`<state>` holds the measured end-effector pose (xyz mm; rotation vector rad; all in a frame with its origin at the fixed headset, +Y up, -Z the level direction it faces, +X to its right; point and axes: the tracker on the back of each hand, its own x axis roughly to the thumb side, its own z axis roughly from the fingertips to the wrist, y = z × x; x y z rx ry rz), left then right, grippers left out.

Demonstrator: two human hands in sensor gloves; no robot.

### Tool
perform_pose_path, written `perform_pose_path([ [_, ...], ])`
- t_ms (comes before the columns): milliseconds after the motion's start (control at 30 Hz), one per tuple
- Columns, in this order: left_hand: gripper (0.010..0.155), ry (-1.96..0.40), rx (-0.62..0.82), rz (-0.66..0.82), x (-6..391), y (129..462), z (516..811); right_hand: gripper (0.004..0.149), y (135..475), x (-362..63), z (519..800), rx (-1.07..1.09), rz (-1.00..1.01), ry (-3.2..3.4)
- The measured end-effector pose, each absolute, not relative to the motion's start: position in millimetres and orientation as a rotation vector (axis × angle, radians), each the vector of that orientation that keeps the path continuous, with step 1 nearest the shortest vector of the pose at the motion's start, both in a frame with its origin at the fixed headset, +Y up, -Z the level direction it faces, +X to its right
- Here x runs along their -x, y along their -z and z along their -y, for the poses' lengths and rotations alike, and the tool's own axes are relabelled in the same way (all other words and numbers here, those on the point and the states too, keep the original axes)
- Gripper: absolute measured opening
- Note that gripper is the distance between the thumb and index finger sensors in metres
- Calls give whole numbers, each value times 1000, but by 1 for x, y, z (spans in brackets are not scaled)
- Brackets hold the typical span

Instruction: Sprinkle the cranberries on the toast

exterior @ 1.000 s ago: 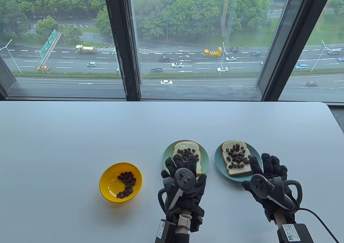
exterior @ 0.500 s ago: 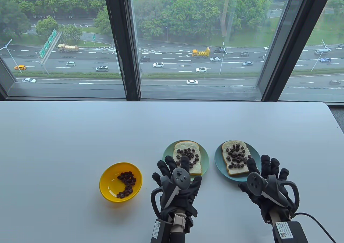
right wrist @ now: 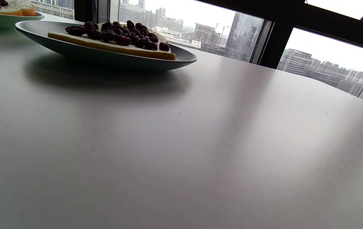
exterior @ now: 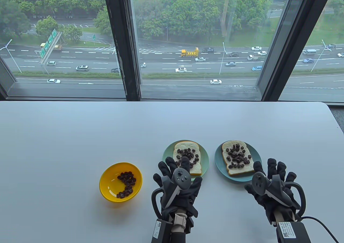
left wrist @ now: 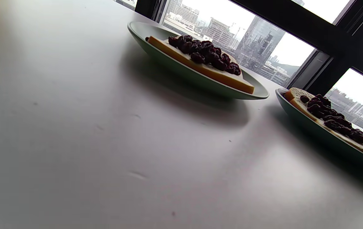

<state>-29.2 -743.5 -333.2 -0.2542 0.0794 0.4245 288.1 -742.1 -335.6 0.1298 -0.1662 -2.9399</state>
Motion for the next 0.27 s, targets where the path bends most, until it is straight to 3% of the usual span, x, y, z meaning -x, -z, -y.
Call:
perform_pose_path([
  [267, 82, -425, 255, -80, 29, 333, 744, 85, 335, -284, 744, -110, 192, 2885],
])
